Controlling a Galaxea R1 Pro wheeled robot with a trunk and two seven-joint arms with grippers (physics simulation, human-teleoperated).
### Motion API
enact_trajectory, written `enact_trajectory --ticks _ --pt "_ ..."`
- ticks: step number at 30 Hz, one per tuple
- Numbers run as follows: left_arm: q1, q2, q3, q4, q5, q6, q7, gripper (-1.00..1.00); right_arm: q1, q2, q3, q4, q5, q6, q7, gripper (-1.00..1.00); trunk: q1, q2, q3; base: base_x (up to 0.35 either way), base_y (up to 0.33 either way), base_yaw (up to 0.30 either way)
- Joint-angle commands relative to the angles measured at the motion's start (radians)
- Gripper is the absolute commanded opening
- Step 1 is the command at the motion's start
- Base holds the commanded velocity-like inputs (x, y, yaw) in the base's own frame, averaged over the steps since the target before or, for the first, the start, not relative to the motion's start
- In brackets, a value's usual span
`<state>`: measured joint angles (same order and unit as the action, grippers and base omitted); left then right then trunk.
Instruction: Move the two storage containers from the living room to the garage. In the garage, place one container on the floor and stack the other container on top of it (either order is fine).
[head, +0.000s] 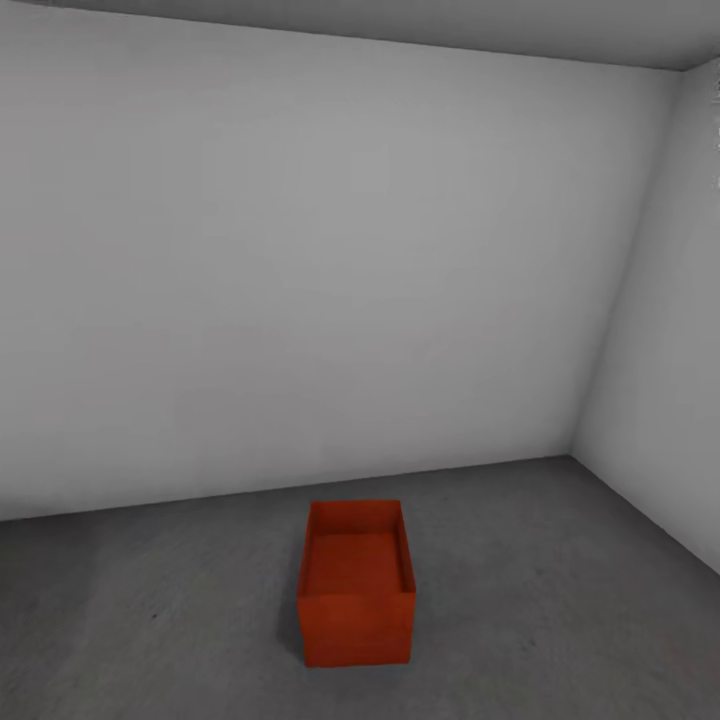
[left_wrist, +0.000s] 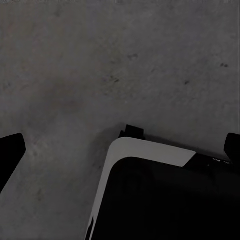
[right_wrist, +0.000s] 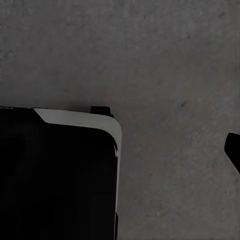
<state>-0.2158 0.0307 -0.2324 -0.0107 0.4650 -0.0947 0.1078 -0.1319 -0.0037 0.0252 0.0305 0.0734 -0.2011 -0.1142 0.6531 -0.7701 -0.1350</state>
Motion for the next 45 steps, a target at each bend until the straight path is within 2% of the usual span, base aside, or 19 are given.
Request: enact_trajectory --ticks 1,32,45 --pt "-0.001 0.000 -0.009 0.000 0.007 -0.002 0.003 1.00 -0.002 0.000 0.002 0.003 0.008 -0.004 -0.005 1.00 0.000 -0.001 0.000 0.000 0.000 0.000" --pt "-0.001 0.000 -0.009 0.000 0.007 -0.002 0.003 1.00 -0.002 -0.003 0.001 0.003 0.007 -0.005 -0.005 1.00 0.000 -0.001 0.050 0.000 0.000 0.000" --pt "-0.001 0.000 -0.008 0.000 0.007 -0.002 0.003 1.00 -0.002 -0.001 0.003 0.002 0.012 0.006 -0.005 1.00 0.000 -0.001 0.054 0.000 0.000 0.000"
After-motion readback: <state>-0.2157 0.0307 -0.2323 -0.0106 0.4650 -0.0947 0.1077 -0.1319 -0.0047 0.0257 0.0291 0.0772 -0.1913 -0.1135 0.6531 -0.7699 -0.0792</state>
